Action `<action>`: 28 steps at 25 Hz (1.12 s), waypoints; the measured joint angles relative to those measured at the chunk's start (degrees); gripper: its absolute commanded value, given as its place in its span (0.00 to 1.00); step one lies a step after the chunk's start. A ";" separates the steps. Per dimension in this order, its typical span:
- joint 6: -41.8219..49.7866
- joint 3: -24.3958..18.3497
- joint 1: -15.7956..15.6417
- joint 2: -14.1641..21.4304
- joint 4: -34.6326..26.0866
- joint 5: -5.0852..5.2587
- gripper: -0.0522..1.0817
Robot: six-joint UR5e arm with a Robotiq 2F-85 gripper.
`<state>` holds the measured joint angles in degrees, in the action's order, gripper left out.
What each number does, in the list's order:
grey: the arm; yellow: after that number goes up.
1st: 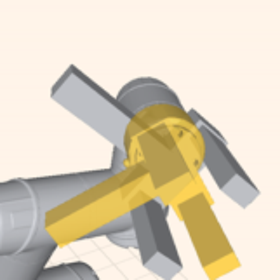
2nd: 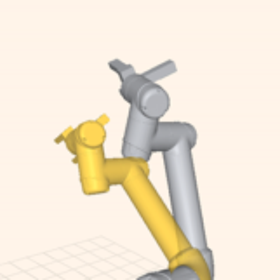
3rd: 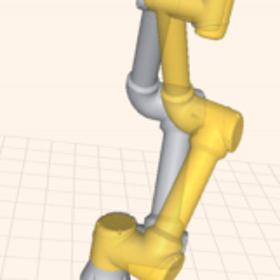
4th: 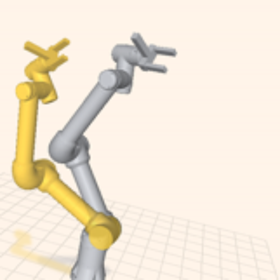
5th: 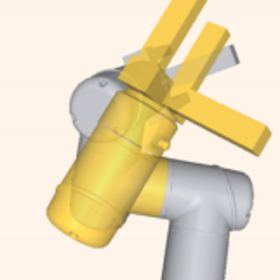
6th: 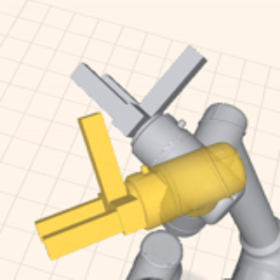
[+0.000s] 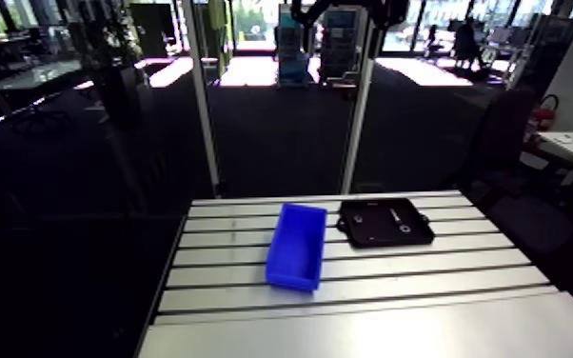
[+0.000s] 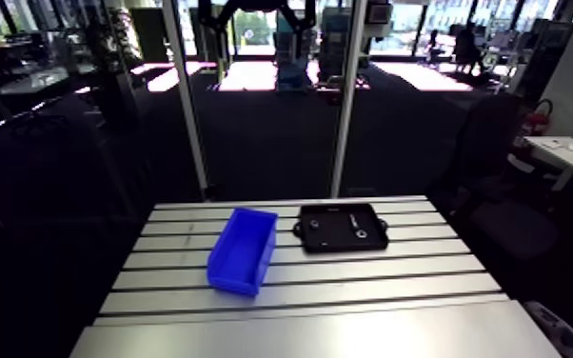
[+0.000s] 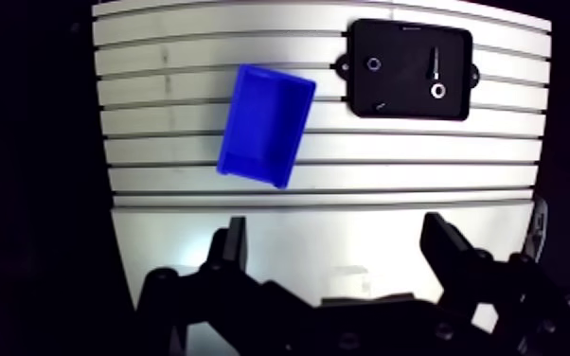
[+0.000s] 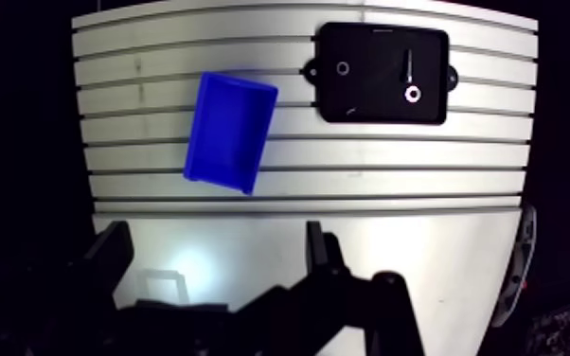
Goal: Pick up the M10 bolt from the tray and put it into the blue bin.
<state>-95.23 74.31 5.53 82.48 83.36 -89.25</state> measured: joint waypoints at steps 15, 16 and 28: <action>1.13 1.50 2.00 0.11 0.44 -0.26 0.05; 1.14 1.53 2.00 0.07 0.44 -0.26 0.05; 0.16 1.50 2.64 -0.73 1.98 -0.23 0.05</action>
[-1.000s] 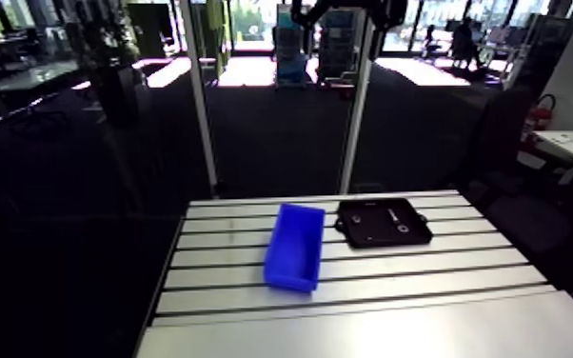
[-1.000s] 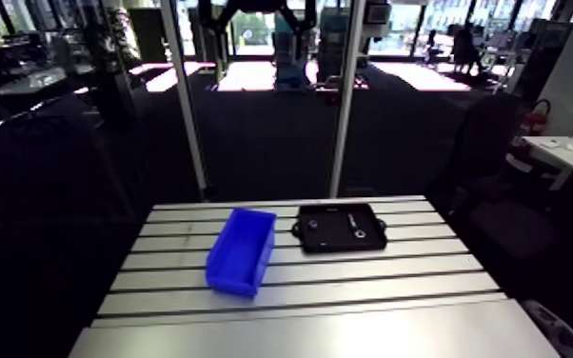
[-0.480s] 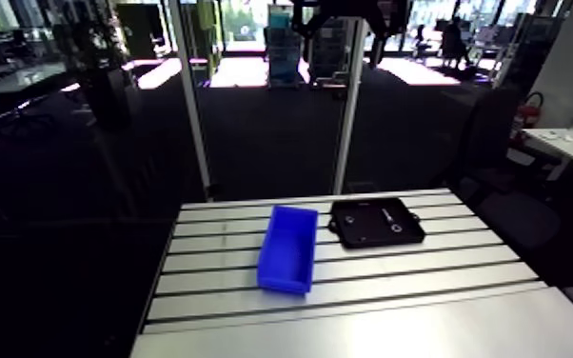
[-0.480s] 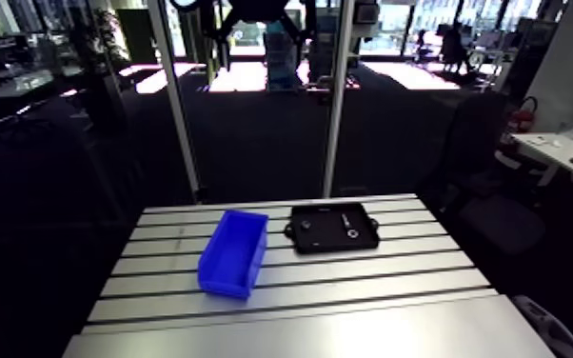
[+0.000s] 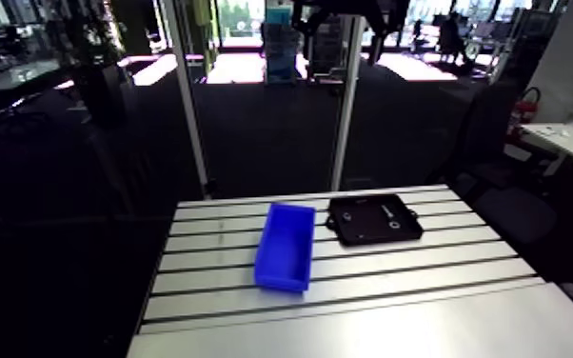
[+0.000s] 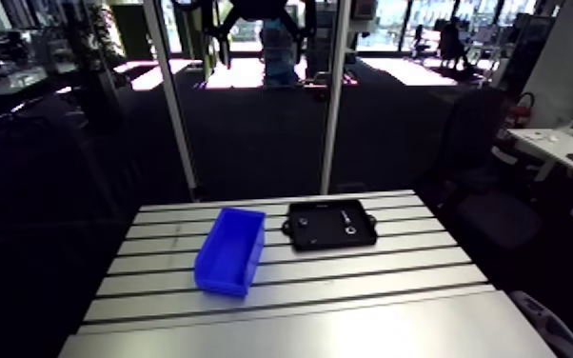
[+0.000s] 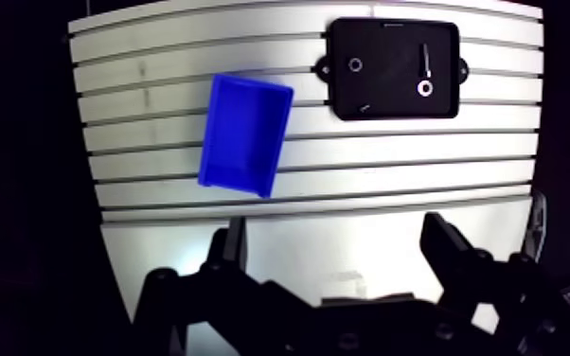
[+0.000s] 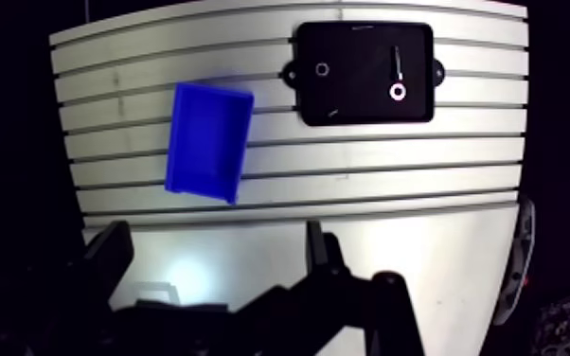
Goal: Pick up the M10 bolt from the tray and put it into the blue bin.
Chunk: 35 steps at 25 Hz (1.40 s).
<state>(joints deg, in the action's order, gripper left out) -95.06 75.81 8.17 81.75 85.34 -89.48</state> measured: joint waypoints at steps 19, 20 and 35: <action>-10.84 -1.47 6.87 -4.83 3.15 0.35 0.05; -11.28 -1.52 7.38 -5.23 3.48 0.39 0.05; -12.97 -1.57 10.31 -10.51 7.60 0.47 0.05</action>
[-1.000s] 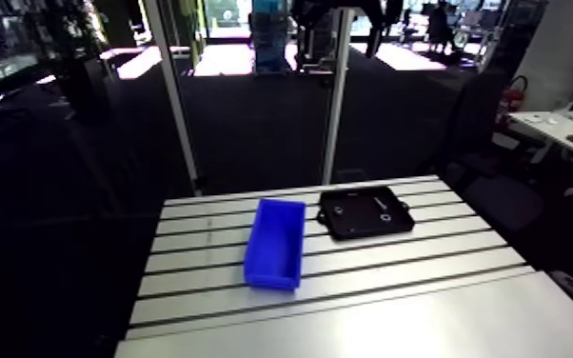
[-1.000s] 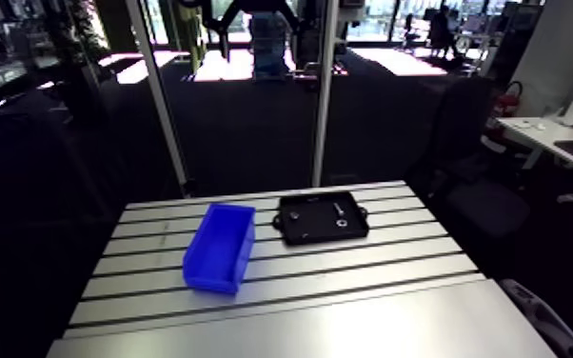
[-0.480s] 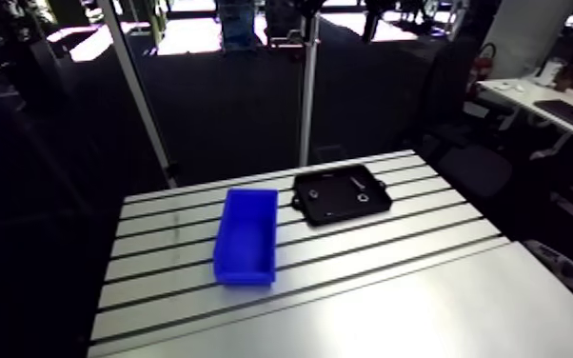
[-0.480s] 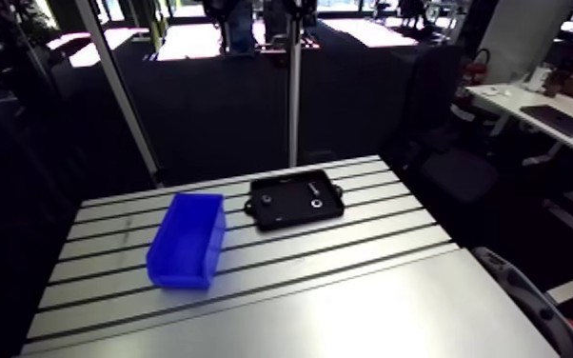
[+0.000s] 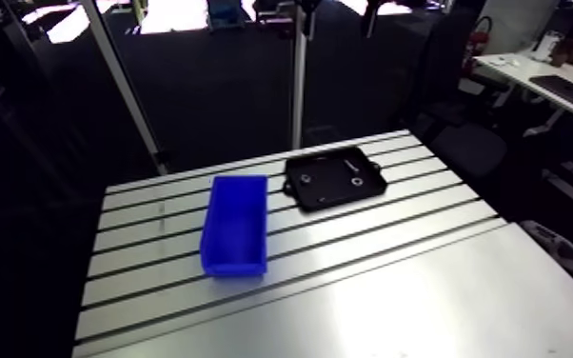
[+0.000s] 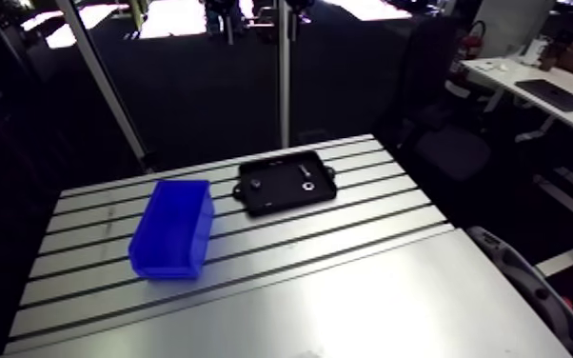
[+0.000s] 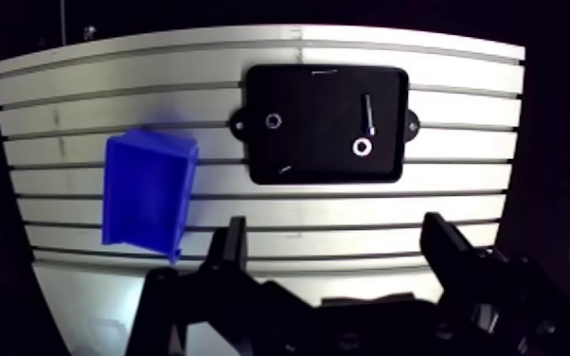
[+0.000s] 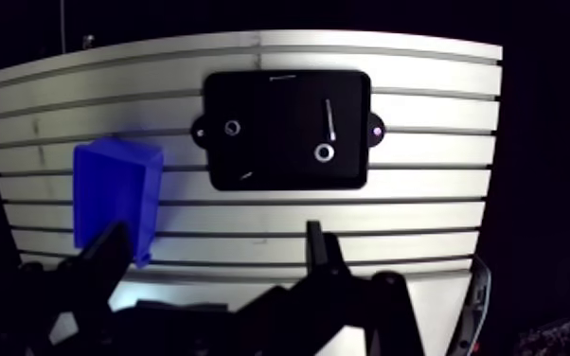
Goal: Pick up the M10 bolt from the tray and put it into the blue bin.
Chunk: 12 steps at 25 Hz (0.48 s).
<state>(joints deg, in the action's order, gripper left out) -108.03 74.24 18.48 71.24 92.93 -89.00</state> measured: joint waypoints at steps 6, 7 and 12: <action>-0.03 0.49 0.25 -1.02 1.60 0.09 0.05; -0.03 0.53 0.25 -1.11 1.84 0.09 0.05; -0.03 0.72 0.25 -1.29 2.49 0.10 0.05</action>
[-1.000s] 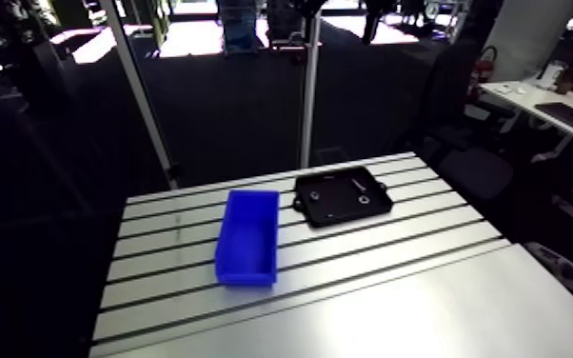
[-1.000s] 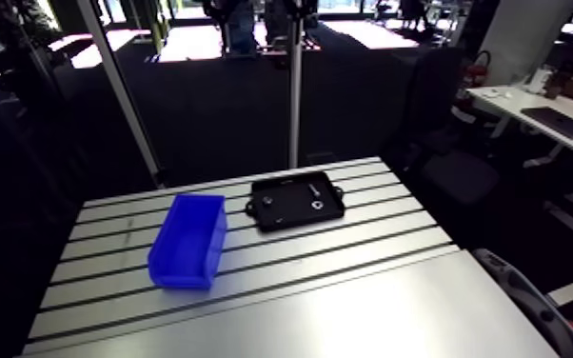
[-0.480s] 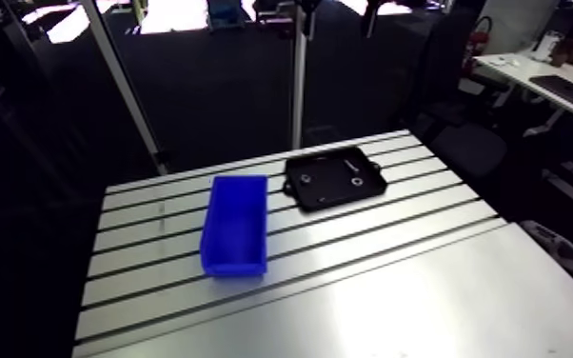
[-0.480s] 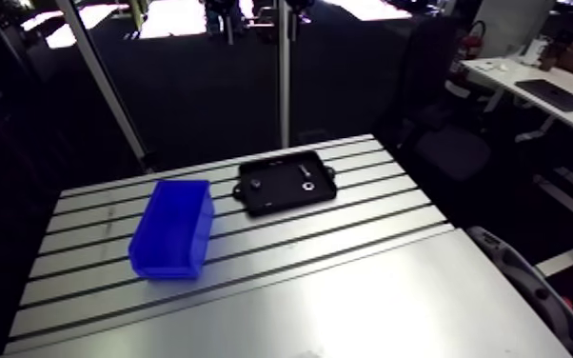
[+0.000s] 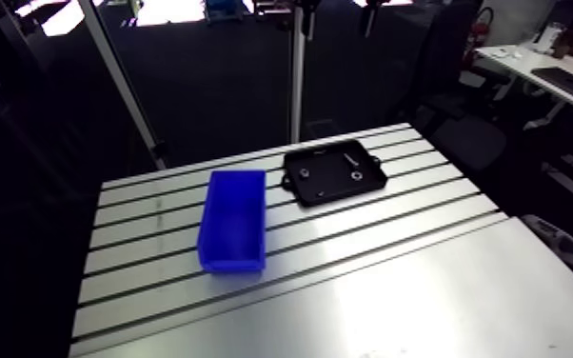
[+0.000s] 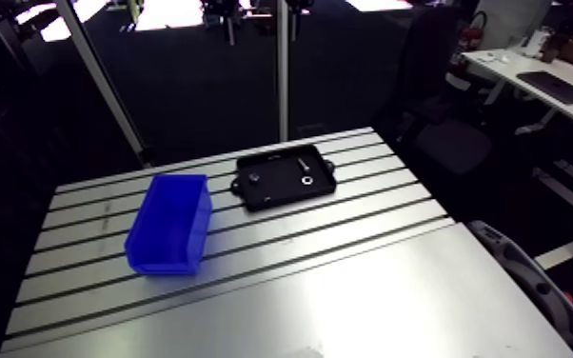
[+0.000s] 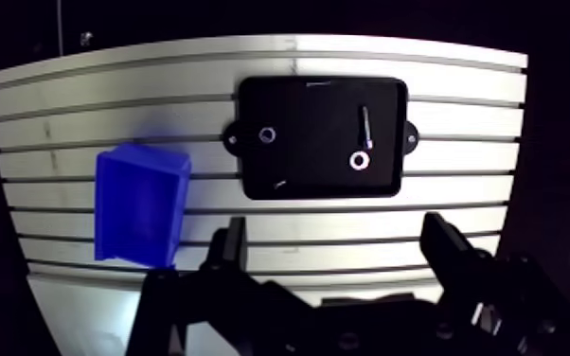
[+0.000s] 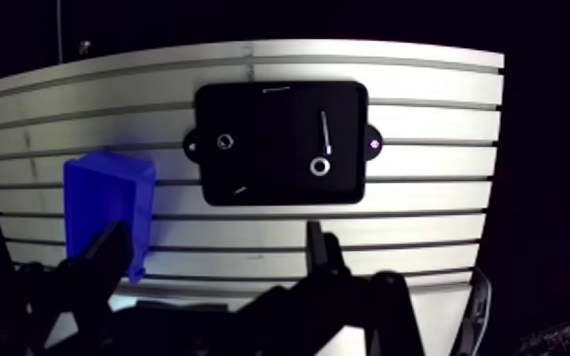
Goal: Pick up the M10 bolt from the tray and put it into the blue bin.
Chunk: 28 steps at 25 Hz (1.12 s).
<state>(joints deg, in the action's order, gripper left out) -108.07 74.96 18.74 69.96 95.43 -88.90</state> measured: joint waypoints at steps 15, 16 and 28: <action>-0.23 0.32 0.02 -0.66 0.91 -0.12 0.05; -0.24 0.32 0.04 -0.88 1.09 -0.14 0.05; -1.20 0.23 0.66 -4.80 3.38 -0.40 0.05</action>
<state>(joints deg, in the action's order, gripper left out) -109.26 75.18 19.39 65.15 98.80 -89.30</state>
